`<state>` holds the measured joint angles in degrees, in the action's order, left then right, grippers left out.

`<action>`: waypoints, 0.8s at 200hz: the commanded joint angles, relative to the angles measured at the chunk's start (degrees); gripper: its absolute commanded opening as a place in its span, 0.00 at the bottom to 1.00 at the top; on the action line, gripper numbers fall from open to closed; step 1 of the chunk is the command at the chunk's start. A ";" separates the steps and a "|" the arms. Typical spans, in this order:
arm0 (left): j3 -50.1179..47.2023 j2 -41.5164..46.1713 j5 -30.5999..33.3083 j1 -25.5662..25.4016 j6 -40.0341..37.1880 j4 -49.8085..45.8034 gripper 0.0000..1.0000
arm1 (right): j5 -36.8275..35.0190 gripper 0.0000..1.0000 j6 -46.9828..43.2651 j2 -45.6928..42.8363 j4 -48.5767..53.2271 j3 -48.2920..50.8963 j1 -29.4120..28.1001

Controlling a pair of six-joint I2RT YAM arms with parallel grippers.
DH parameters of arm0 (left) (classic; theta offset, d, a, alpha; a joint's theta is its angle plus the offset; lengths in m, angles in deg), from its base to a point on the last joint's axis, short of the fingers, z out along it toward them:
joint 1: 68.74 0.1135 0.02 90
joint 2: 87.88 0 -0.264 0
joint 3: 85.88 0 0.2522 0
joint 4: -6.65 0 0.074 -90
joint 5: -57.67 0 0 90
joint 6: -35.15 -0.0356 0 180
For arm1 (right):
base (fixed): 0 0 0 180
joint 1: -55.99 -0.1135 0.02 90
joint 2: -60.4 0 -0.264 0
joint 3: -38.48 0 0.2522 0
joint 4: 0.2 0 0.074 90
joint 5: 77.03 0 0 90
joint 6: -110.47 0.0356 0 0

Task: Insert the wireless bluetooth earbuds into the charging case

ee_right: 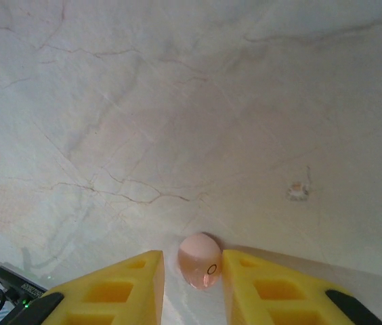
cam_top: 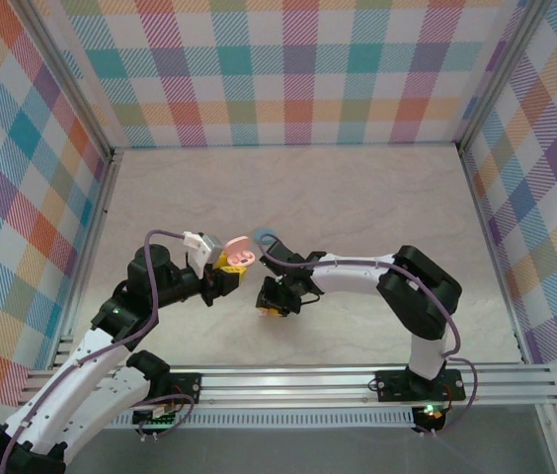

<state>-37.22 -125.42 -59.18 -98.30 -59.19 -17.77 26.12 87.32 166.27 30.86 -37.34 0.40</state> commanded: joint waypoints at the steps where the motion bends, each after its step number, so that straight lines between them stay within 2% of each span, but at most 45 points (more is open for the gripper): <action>1: 2.38 1.45 0.46 -0.23 -1.09 -1.06 0.03 | 1.22 0.30 -0.88 2.25 2.72 -1.84 -0.70; 69: 1.32 3.60 1.35 -0.23 -1.02 -1.46 0.03 | -0.02 0.23 -4.53 3.75 7.12 -5.36 -0.58; 160: 0.22 4.06 1.64 -0.23 -0.37 -0.85 0.03 | -4.57 0.19 -10.61 -2.58 10.57 -3.07 3.36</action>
<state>-37.03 -121.51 -57.71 -98.30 -59.38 -19.56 23.54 79.67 166.16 38.53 -40.95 2.78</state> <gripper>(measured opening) 0.356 0.196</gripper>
